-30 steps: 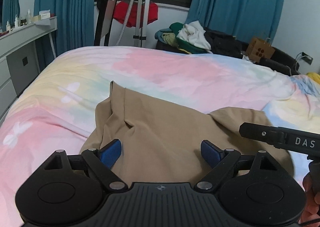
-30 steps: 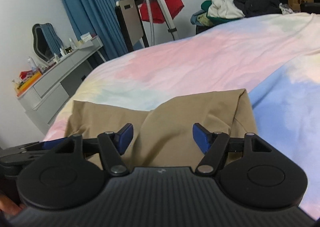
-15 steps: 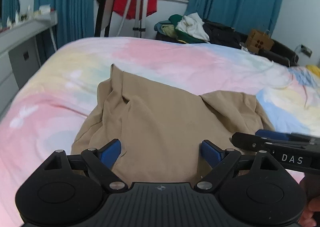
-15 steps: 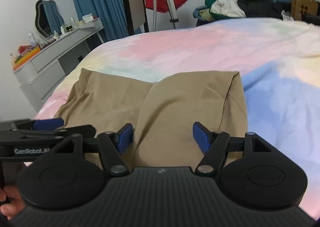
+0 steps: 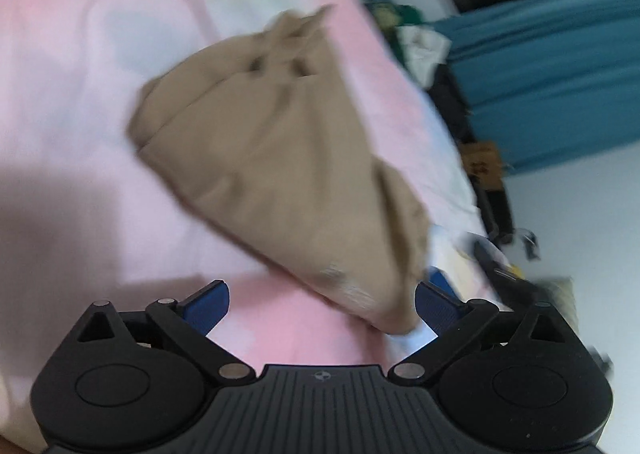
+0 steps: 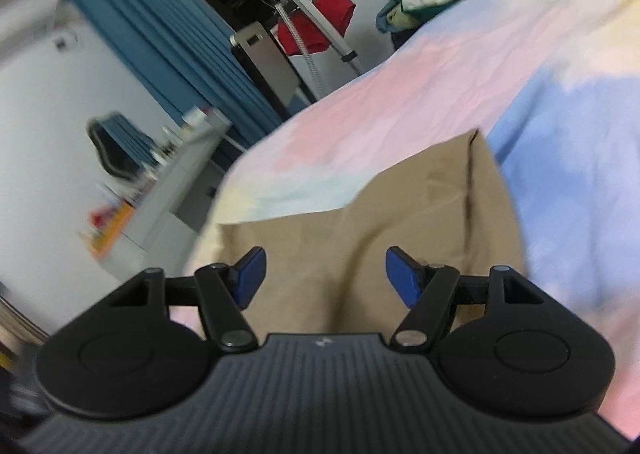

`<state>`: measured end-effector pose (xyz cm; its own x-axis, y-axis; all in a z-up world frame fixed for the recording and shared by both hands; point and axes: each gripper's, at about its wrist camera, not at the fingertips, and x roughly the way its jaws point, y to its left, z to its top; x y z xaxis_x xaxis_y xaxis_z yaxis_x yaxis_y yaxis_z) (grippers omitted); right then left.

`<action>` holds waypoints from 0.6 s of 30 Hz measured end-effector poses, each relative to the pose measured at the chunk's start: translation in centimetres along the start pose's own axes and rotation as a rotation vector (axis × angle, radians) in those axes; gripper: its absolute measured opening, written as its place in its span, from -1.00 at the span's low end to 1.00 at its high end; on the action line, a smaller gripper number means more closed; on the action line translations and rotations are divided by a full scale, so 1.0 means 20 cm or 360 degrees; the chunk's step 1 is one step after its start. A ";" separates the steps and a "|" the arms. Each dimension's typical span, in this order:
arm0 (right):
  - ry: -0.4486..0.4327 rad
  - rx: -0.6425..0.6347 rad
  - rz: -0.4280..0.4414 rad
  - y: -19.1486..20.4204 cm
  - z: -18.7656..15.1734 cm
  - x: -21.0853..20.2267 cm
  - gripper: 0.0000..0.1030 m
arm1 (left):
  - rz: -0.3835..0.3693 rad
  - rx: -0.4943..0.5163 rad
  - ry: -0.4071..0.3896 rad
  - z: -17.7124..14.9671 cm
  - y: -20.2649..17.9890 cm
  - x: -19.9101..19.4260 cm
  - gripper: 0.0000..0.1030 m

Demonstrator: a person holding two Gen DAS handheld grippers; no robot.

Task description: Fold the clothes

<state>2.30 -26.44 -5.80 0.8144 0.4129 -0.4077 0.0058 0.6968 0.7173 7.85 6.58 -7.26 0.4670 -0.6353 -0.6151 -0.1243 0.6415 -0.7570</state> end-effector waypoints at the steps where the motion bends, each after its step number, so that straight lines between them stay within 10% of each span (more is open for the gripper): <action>1: 0.0018 0.0068 0.0060 -0.01 0.00 0.00 0.35 | 0.0028 -0.0062 -0.0036 0.01 0.03 0.02 0.93; 8: 0.0231 0.0581 0.0479 -0.11 -0.11 0.11 0.35 | -0.0142 -0.0123 -0.0255 0.12 0.03 0.09 0.95; 18: 0.0448 0.0956 0.0484 -0.19 -0.27 0.32 0.35 | -0.0525 -0.0180 -0.0332 0.15 0.04 0.04 0.95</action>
